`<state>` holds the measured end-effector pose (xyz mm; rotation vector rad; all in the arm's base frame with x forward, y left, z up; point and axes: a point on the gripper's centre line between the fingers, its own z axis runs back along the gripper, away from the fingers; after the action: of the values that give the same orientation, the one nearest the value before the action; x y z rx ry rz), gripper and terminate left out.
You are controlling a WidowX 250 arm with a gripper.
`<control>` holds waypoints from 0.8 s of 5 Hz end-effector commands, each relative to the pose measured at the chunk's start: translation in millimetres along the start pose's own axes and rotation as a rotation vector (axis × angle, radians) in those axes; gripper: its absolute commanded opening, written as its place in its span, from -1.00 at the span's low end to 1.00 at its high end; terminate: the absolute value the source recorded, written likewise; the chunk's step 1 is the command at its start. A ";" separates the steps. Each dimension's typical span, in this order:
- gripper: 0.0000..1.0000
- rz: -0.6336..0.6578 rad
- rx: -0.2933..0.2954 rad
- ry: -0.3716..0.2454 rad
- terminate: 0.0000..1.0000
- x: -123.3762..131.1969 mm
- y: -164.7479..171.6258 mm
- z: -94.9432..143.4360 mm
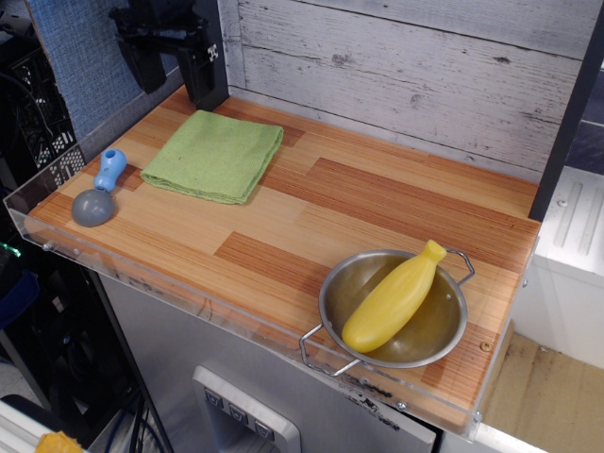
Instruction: Move the green cloth and place it above the spoon.
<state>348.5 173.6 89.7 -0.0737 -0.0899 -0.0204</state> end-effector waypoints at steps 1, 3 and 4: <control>1.00 -0.055 0.158 -0.023 -1.00 -10.0 -34.9 51.6; 1.00 -0.070 0.151 -0.015 -1.00 -29.5 -84.5 52.3; 1.00 -0.070 0.145 -0.018 -1.00 -31.1 -89.7 52.2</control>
<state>312.2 86.8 120.0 0.0530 -0.0355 -0.0891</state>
